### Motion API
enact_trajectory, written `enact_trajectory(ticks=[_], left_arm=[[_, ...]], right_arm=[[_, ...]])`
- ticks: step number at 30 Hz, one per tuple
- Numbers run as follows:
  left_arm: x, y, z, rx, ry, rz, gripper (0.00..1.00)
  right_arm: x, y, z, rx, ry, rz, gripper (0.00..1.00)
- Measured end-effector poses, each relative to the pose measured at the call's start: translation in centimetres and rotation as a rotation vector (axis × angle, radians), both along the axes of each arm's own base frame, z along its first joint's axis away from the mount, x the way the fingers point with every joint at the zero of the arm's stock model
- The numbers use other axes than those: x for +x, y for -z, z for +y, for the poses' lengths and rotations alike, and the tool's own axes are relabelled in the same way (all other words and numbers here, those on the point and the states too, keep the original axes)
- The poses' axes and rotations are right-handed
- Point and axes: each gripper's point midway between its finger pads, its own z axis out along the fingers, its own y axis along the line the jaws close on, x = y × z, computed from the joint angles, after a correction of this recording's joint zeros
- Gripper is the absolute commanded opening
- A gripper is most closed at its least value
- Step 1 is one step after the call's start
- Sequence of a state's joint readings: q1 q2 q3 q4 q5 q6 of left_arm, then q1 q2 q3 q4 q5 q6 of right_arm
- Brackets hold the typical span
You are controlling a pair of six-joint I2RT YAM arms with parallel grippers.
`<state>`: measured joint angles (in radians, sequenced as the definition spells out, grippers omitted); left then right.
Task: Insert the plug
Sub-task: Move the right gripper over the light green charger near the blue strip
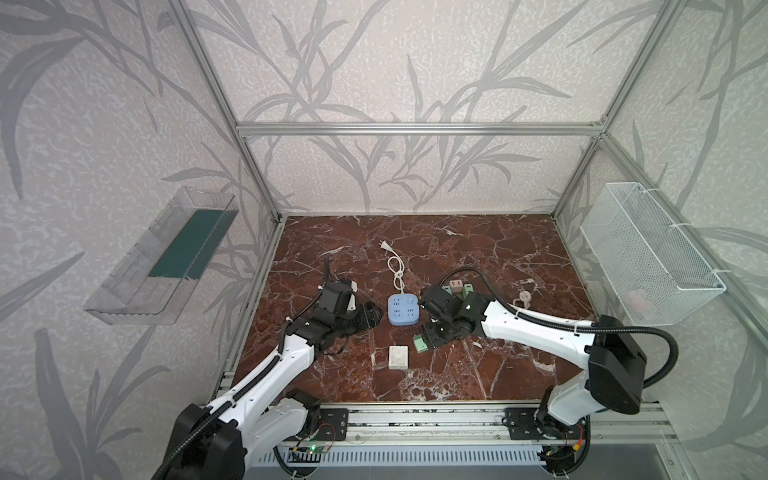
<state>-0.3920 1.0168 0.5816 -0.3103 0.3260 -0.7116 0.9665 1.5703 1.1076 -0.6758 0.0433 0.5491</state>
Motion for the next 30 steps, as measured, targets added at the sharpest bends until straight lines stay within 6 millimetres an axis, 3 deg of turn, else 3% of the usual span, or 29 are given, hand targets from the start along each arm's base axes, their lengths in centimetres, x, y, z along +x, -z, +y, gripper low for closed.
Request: enact_trajectory(ticks=[11,15,23,30], left_arm=[[-0.1,-0.4,-0.7,-0.06,0.005,-0.009,0.76],[0.0,-0.5,-0.8,-0.069,0.003,-0.009,0.76],[0.0,-0.6,-0.8,-0.076,-0.002,-0.007,0.76],[0.0,-0.6,-0.9,-0.077,-0.002,-0.007,0.76]], right_arm=[[-0.7,3.0,1.5,-0.013,-0.003,0.024,0.7],[-0.6,3.2,1.8,-0.006,0.0,0.022,0.7],[-0.5,4.3,2.0,-0.021,0.003,0.033,0.62],[-0.6,5.7,1.9,-0.052,0.002,0.056,0.61]])
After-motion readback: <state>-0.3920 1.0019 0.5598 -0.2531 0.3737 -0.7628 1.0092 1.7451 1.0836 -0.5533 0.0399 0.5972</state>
